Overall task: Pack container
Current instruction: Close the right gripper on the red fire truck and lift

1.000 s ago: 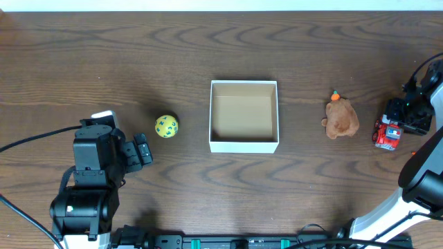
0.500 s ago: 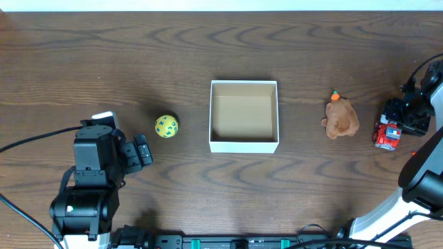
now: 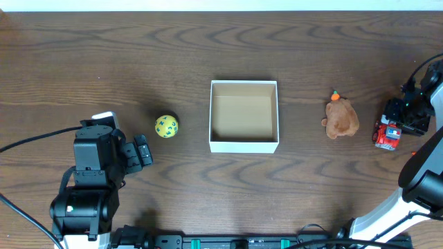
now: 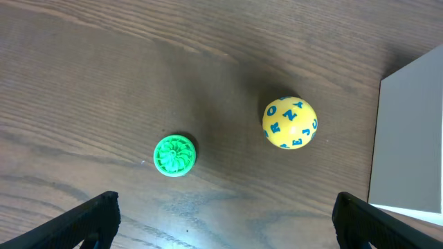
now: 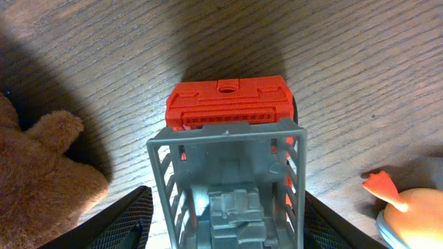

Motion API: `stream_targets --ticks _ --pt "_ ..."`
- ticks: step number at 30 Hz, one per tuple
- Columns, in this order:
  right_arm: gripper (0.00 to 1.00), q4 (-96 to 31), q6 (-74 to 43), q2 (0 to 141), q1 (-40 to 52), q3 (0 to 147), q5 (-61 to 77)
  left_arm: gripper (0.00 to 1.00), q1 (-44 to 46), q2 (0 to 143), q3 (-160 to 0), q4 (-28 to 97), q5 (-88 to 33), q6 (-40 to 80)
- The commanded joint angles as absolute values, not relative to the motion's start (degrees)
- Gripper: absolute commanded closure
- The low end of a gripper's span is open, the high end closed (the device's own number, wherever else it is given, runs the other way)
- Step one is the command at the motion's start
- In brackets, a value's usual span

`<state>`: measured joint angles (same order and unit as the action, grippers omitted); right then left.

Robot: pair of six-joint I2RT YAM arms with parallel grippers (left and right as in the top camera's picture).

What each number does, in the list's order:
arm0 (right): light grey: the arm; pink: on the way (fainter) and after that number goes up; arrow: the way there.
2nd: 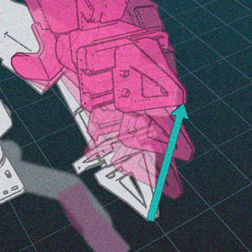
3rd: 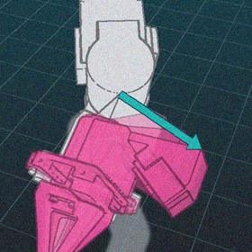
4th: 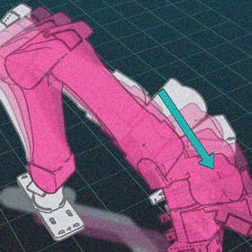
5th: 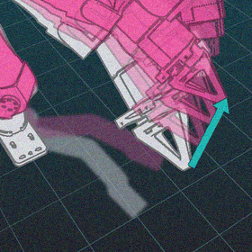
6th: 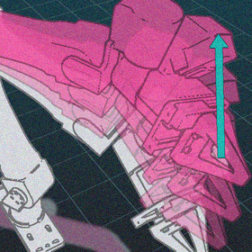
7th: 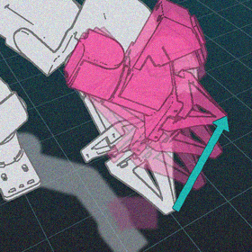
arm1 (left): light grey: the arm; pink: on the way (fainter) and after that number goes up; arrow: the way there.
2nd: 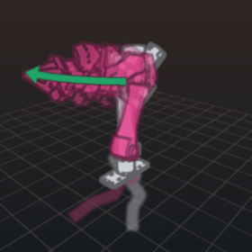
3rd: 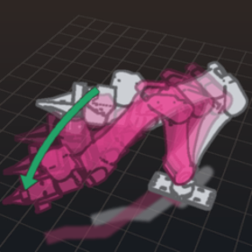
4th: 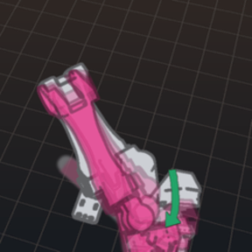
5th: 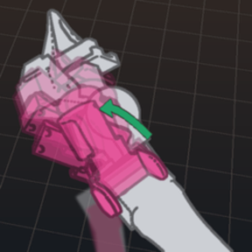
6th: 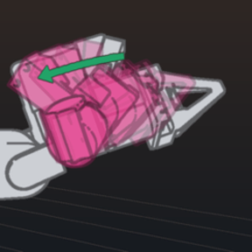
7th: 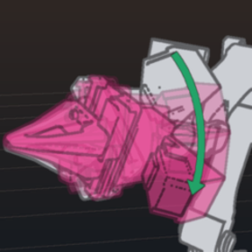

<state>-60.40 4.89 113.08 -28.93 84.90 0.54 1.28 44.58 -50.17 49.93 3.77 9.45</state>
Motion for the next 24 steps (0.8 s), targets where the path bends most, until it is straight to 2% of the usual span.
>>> stream_targets --ticks 1,6,10,13,20,24 --pt "0.35 -60.5 4.5 111.8 -29.2 84.7 0.2 0.02 1.0 44.5 -51.1 50.1 3.6 10.2" --pt "0.36 -60.5 4.5 111.8 -29.2 84.3 0.2 0.02 1.0 44.5 -51.1 50.1 3.6 10.2" --pt "0.42 -60.5 4.5 111.8 -29.2 84.2 0.2 0.02 1.0 44.5 -51.1 50.1 3.6 10.2" --pt "0.51 -60.7 4.5 111.8 -29.2 84.2 0.2 0.02 1.0 44.5 -51.1 50.1 3.6 10.2" --pt "0.53 -60.9 4.5 111.8 -29.2 84.2 0.2 0.02 1.0 44.5 -51.1 50.1 3.6 10.2" --pt "0.58 -61.0 4.5 111.8 -29.2 84.2 0.2 0.02 1.0 44.5 -51.1 50.1 3.6 10.2"
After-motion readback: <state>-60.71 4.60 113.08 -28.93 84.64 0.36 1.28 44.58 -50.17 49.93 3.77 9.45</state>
